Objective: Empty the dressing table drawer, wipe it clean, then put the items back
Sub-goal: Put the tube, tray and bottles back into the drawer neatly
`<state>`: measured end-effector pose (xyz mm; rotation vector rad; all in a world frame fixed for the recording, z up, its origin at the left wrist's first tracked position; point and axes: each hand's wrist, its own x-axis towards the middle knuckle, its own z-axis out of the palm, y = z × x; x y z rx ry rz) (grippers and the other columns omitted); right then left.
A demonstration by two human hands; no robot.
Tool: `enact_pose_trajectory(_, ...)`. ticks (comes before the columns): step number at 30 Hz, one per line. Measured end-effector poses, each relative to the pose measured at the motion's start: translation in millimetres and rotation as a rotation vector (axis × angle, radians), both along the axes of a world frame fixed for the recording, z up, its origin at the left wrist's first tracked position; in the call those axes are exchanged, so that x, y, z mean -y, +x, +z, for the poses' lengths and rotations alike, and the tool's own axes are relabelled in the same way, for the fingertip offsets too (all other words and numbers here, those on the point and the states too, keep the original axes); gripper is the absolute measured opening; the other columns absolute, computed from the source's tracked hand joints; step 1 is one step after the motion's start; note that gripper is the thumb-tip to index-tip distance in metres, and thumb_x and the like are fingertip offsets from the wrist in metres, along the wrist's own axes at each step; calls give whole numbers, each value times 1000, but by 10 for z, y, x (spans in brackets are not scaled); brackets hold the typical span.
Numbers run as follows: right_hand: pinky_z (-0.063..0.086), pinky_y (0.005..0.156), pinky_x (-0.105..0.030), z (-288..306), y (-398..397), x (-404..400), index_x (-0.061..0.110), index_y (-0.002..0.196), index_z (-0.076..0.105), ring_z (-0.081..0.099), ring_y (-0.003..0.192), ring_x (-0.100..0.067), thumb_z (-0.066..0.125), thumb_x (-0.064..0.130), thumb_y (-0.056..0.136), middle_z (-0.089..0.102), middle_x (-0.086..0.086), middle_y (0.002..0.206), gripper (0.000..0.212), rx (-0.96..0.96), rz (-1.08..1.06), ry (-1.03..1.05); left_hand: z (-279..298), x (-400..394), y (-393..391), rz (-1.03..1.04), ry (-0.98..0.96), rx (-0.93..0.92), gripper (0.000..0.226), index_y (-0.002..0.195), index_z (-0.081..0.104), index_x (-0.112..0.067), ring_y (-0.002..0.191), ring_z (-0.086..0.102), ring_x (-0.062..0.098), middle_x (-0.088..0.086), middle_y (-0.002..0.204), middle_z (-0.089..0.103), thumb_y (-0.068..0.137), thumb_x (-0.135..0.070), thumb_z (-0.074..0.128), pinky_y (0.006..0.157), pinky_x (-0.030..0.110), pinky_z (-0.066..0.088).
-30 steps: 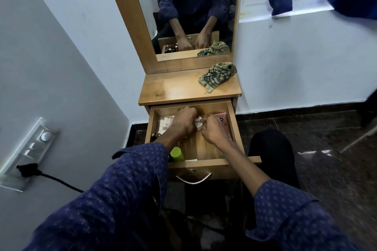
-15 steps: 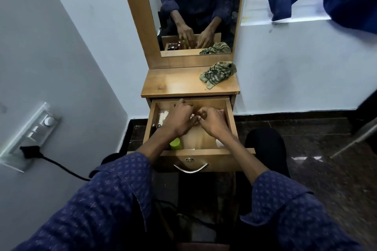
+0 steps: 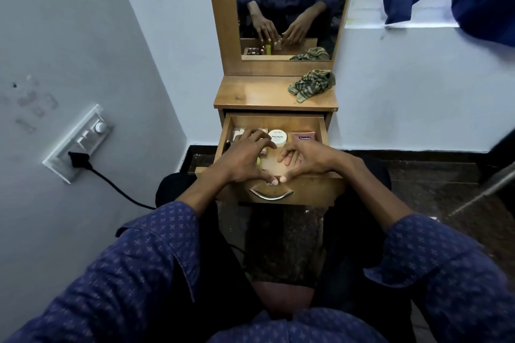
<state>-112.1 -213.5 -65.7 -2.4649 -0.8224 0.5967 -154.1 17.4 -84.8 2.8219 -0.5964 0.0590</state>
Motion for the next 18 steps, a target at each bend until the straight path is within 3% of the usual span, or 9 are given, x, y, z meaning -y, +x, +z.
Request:
enact_pose_trajectory(4, 51, 88, -31, 25, -122, -33, 23, 113, 71, 60, 94, -9, 96, 33, 70, 60, 8, 105, 51, 74, 8, -37, -35, -34, -39, 68, 5, 14, 98, 142, 58, -25, 149, 27, 24, 1, 152, 48, 61, -70, 89, 120, 50, 34)
enact_pose_trajectory(9, 49, 75, -27, -14, -133, -35, 28, 109, 71, 60, 91, -7, 97, 36, 67, 64, 12, 103, 50, 140, -41, -26, -44, -63, -85, 151, 14, 89, 108, 146, 53, -24, 146, 32, 25, 1, 153, 47, 58, -78, 85, 121, 48, 31)
enact_pose_trajectory(11, 52, 86, -35, -45, -117, -13, 30, 117, 68, 61, 106, -11, 97, 41, 65, 65, 13, 113, 61, 195, -65, -29, -39, -61, -89, 182, 0, 114, 114, 149, 50, -22, 146, 32, 25, 1, 154, 45, 57, -81, 83, 120, 47, 29)
enact_pose_trajectory(14, 44, 108, -43, -74, -91, -19, 28, 142, 56, 42, 141, -20, 95, 43, 66, 51, 4, 151, 86, 353, -82, -84, -48, -28, -84, 214, -18, 151, 118, 154, 44, -19, 148, 32, 26, 3, 157, 42, 61, -81, 82, 122, 46, 29)
enact_pose_trajectory(18, 37, 116, -52, -90, -8, -83, 22, 159, 37, 28, 150, -27, 93, 39, 70, 32, 0, 166, 106, 461, -127, -123, -84, 16, 9, 290, -26, 160, 120, 160, 32, -17, 155, 26, 28, 6, 165, 35, 68, -76, 81, 127, 47, 23)
